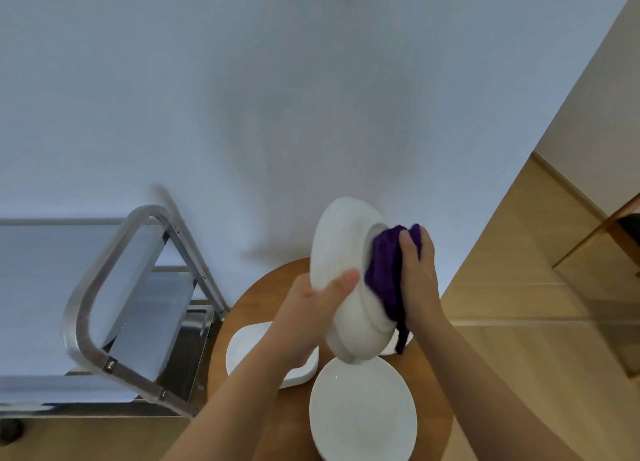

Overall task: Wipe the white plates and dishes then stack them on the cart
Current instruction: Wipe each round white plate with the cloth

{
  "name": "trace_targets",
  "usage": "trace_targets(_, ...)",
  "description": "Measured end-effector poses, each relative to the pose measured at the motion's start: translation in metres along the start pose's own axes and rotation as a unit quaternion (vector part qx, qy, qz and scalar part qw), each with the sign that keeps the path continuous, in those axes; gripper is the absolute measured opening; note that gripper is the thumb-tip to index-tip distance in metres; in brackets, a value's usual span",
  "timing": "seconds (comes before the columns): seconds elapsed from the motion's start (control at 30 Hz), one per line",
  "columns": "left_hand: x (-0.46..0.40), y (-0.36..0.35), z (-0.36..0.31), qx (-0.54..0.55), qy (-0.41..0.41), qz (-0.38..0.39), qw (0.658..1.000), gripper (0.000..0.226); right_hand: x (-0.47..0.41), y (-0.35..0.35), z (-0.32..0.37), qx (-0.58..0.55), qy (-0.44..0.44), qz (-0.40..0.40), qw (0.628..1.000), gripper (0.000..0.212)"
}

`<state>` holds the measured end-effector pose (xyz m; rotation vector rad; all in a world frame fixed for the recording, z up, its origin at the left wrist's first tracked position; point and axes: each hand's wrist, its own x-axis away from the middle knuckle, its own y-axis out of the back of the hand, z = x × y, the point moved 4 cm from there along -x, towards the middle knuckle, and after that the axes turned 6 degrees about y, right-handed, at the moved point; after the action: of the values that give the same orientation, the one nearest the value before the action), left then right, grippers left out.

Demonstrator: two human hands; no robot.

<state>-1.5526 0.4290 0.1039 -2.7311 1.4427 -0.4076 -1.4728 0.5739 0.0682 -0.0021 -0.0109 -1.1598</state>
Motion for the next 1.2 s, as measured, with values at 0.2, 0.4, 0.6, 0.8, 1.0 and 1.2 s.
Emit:
trace_targets(0.2, -0.01, -0.003, -0.001, -0.001, 0.001, -0.063, 0.998, 0.008, 0.0, -0.029, 0.018, 0.095, 0.146, 0.06, 0.983, 0.039)
trace_targets(0.4, -0.015, 0.009, 0.006, 0.088, 0.026, -0.182, 0.979, 0.022, 0.03, -0.054, 0.037, 0.179, 0.24, 0.149, 0.942, 0.032)
trace_targets(0.6, -0.015, 0.029, 0.012, 0.192, 0.059, -0.237, 0.951, 0.035, 0.069, -0.071, 0.038, 0.264, 0.371, 0.014, 0.89, 0.041)
trace_targets(0.8, -0.011, 0.044, 0.028, 0.255, 0.132, -0.257, 0.923, 0.05, 0.081, -0.067, 0.014, 0.282, 0.457, -0.002, 0.843, 0.042)
trace_targets(1.0, -0.01, 0.055, 0.023, 0.204, 0.1, -0.203, 0.953, 0.038, 0.059, -0.036, -0.027, 0.158, 0.312, 0.029, 0.936, 0.047)
trace_targets(1.2, -0.007, 0.039, 0.022, -0.053, 0.074, -0.119, 0.989, 0.009, 0.017, -0.022, -0.054, 0.232, 0.064, 0.098, 0.966, 0.031)
